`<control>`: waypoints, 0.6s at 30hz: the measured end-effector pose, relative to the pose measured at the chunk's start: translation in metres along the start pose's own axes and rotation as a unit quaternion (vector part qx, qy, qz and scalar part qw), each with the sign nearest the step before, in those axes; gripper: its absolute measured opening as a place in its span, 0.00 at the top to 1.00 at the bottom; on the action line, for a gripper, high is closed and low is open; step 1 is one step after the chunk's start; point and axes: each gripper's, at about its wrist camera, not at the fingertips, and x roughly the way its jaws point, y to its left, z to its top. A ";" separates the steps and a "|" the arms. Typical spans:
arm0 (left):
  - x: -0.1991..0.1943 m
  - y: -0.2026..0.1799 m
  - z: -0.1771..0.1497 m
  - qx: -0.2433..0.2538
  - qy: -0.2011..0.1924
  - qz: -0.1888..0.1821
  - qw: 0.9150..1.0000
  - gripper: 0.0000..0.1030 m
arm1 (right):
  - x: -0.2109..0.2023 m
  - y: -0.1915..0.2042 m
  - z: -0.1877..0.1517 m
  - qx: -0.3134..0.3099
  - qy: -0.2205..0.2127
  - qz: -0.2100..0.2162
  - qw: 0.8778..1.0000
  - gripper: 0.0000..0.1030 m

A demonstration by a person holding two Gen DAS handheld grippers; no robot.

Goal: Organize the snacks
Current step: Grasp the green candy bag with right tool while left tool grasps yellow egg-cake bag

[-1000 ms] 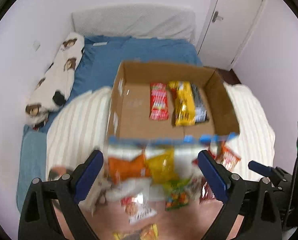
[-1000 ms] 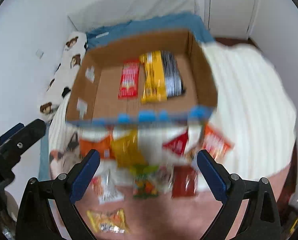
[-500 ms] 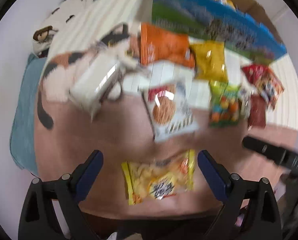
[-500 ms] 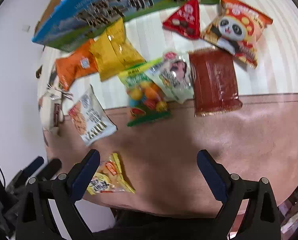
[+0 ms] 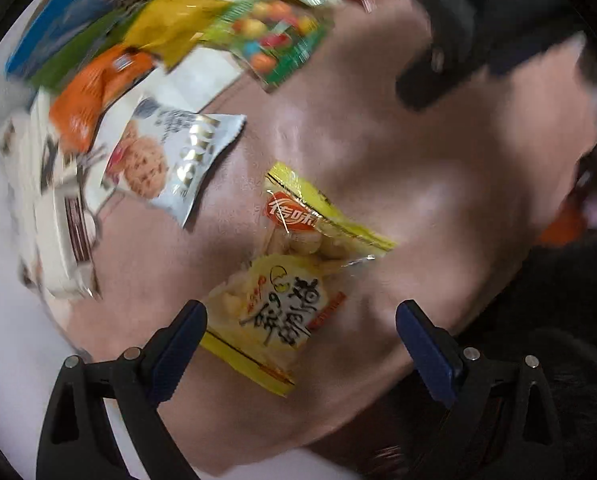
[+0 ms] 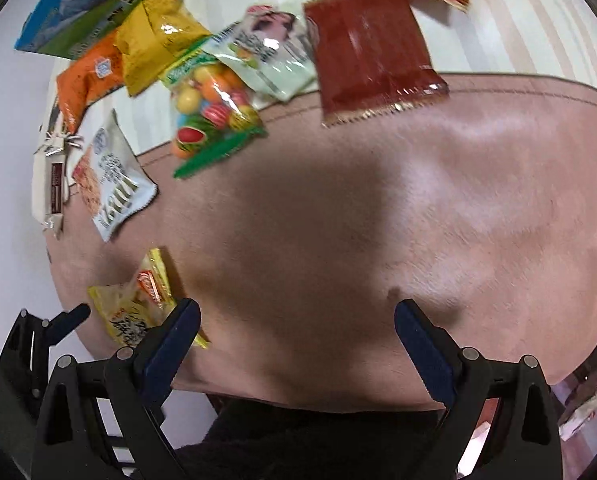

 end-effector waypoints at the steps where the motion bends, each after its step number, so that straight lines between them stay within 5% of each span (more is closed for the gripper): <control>1: 0.007 -0.004 0.004 0.007 0.006 0.014 1.000 0.06 | 0.000 -0.001 -0.001 0.000 -0.002 -0.004 1.000 0.03; 3: 0.019 0.004 0.012 -0.024 0.020 0.045 0.999 0.06 | -0.002 -0.004 -0.001 0.006 -0.009 -0.006 1.000 0.03; 7: 0.021 0.048 0.015 -0.163 0.015 0.006 0.987 0.06 | -0.018 -0.015 0.009 0.018 -0.041 0.000 0.999 0.03; 11: 0.022 0.101 -0.003 -0.317 0.002 -0.053 0.947 0.06 | -0.028 -0.005 0.029 0.011 -0.061 0.018 0.998 0.03; 16: 0.026 0.130 -0.028 -0.413 -0.002 -0.108 0.904 0.06 | -0.026 0.028 0.065 -0.019 -0.080 0.011 0.997 0.10; 18: 0.027 0.130 -0.035 -0.423 0.000 -0.118 0.898 0.06 | -0.015 0.047 0.080 -0.030 -0.079 -0.004 0.996 0.20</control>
